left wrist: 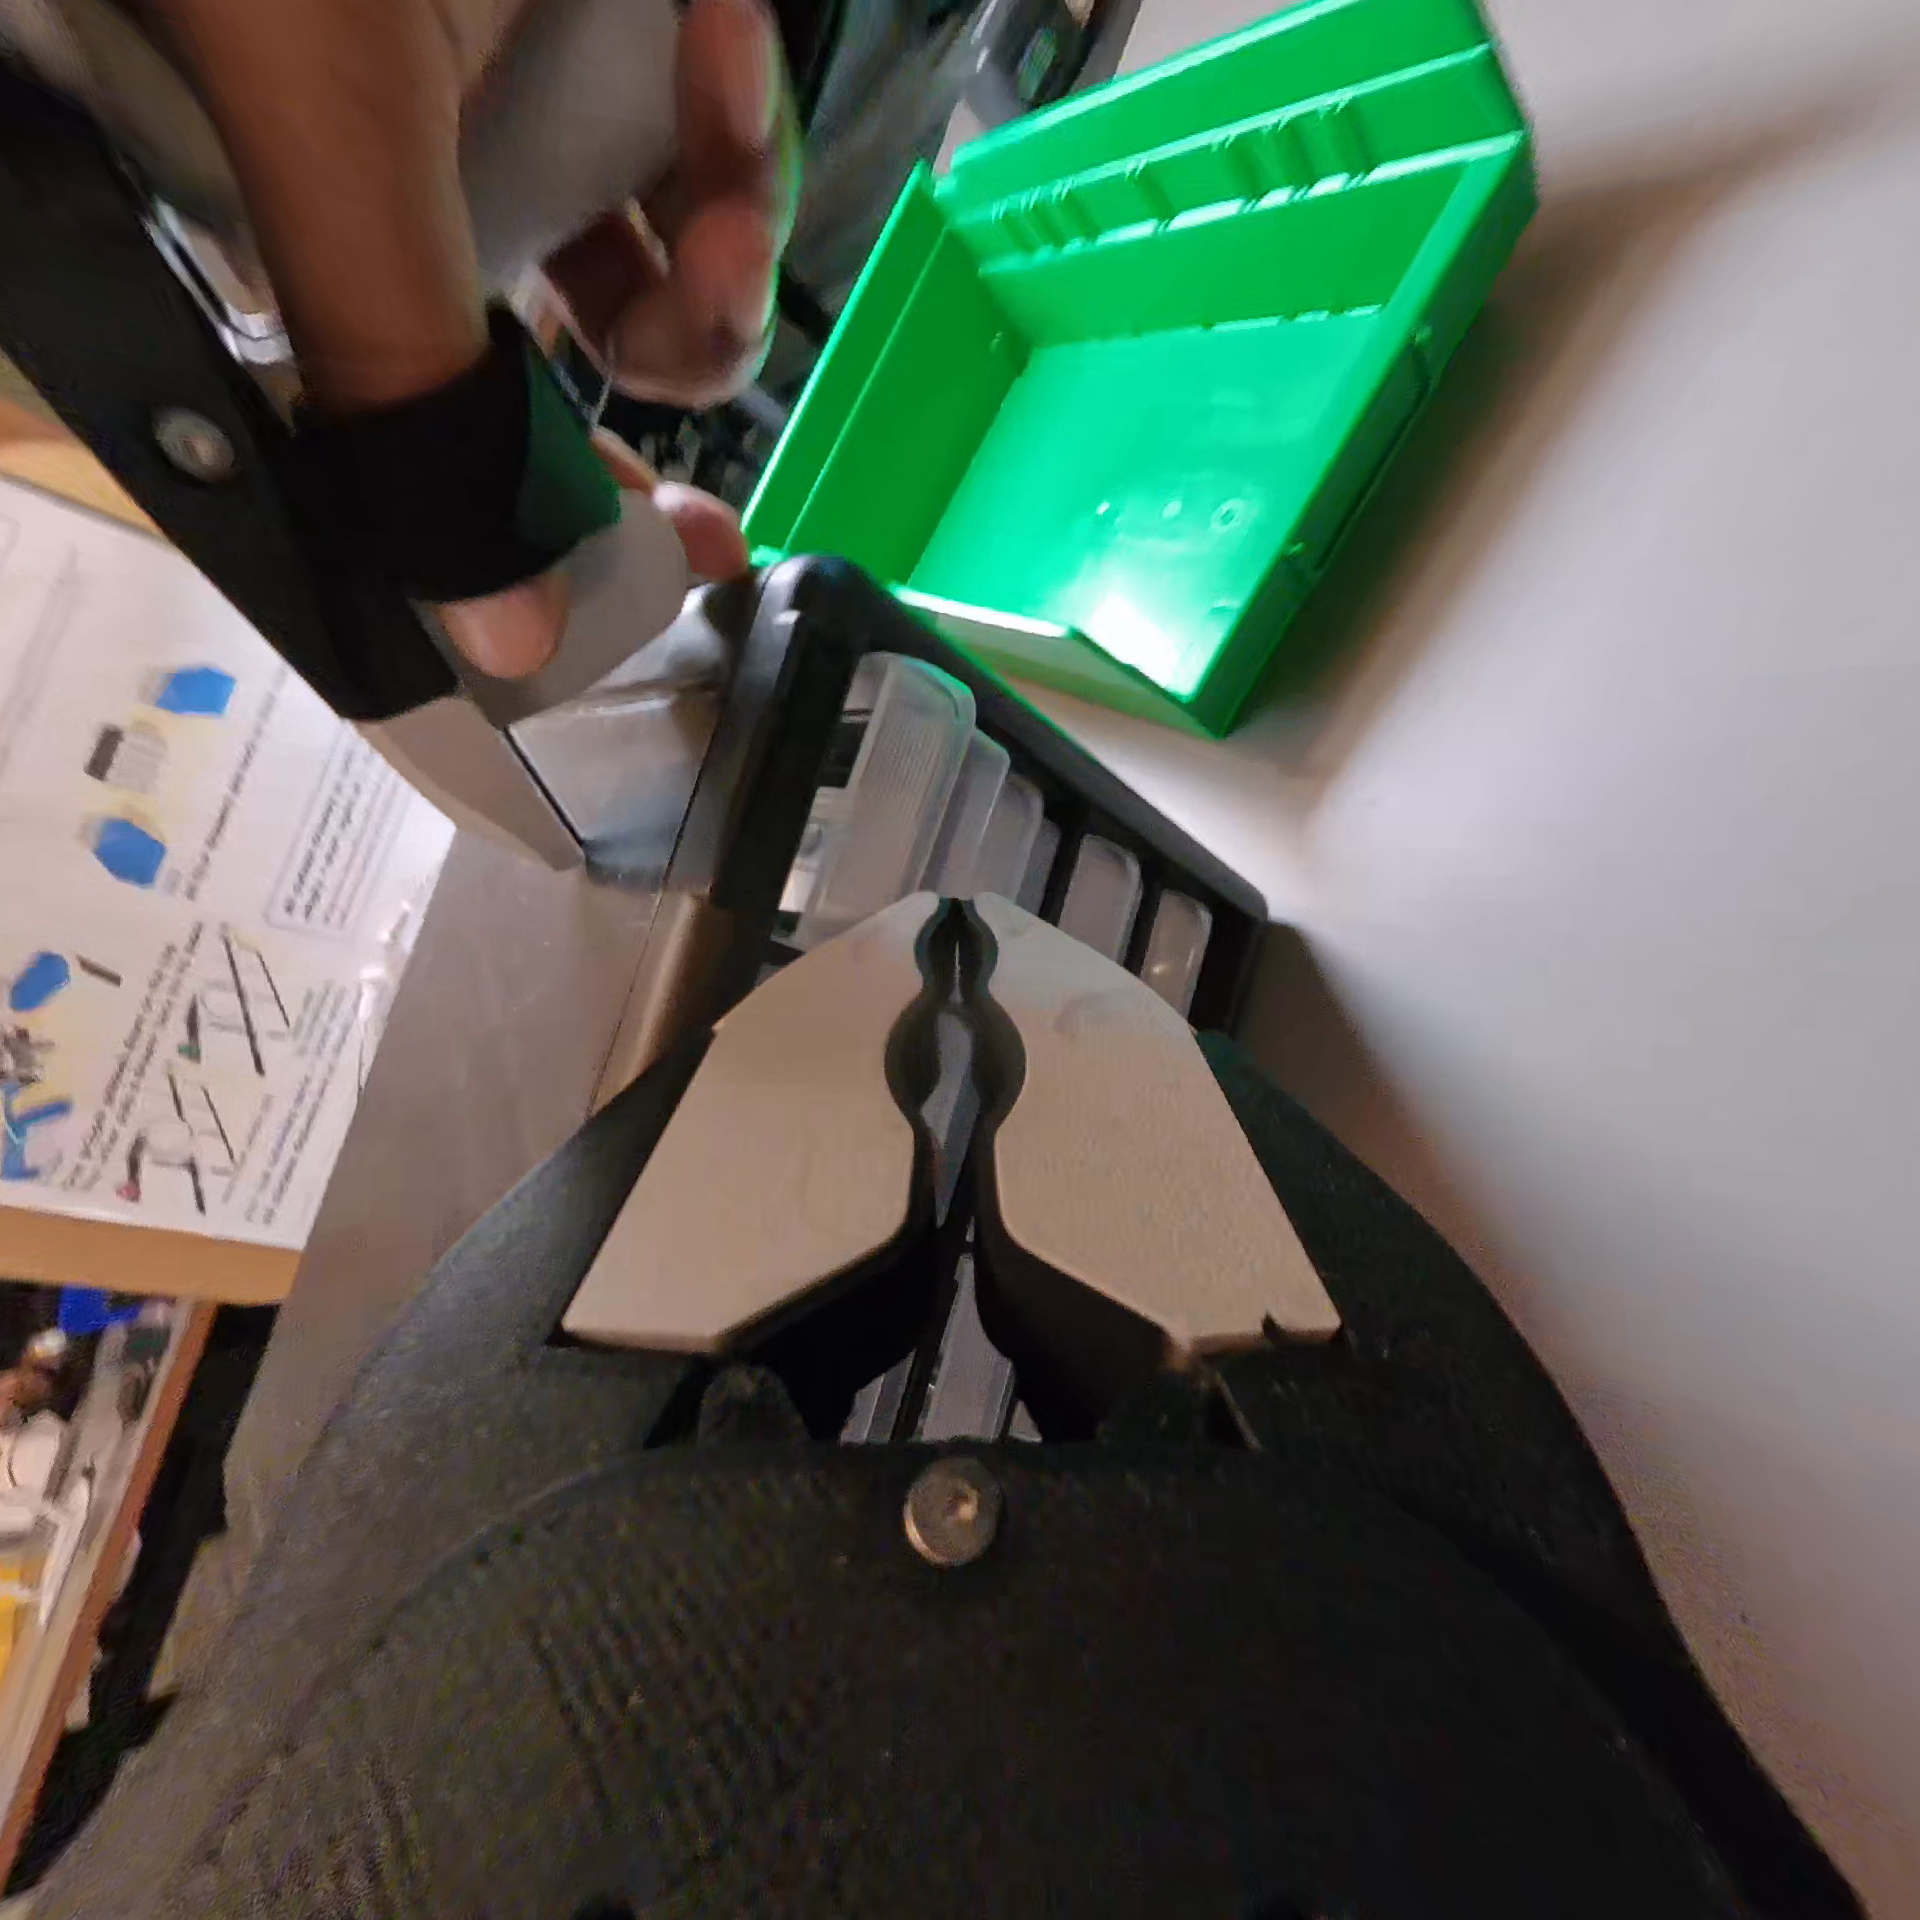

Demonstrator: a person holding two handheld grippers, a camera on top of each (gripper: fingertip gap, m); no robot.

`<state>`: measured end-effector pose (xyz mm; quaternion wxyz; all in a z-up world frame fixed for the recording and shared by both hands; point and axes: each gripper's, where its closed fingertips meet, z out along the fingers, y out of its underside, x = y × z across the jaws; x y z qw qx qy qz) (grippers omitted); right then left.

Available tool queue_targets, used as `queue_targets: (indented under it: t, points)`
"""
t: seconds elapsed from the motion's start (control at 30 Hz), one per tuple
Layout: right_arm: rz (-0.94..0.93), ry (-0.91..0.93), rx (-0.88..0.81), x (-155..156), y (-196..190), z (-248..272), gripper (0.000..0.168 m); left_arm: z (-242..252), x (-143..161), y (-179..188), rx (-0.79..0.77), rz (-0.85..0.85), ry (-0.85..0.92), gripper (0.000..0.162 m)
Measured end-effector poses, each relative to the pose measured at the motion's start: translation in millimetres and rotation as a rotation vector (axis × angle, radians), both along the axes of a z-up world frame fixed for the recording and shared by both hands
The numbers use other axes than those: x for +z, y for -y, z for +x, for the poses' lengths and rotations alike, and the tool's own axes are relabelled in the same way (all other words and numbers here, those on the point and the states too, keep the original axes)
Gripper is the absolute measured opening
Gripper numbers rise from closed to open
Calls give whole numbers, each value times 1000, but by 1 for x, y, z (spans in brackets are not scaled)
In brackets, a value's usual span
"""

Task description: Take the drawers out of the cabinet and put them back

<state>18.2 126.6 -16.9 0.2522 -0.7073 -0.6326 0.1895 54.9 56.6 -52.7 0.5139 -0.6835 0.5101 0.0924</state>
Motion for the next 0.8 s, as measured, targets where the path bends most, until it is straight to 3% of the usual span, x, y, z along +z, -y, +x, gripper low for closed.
queue_targets:
  t: [0.2, 0.37, 0.5, 0.63, 0.8]
  points:
    - [5, -7, -2, 0, -1, 0, 0, -3, -11, -22, 116, -135, 108, 0]
    - [26, -9, 4, 0, 0, 0, 0, -5, -14, -26, 167, -95, 117, 0]
    - [180, 6, 32, 2, -2, 2, 3, -9, -11, -11, 105, -116, 196, 0]
    - [260, -349, -11, 36, 8, -8, 7, -45, 7, 16, 75, -45, 285, 0]
    - [352, -781, -210, 69, 11, 23, 15, -140, 45, 25, 175, 41, 544, 0]
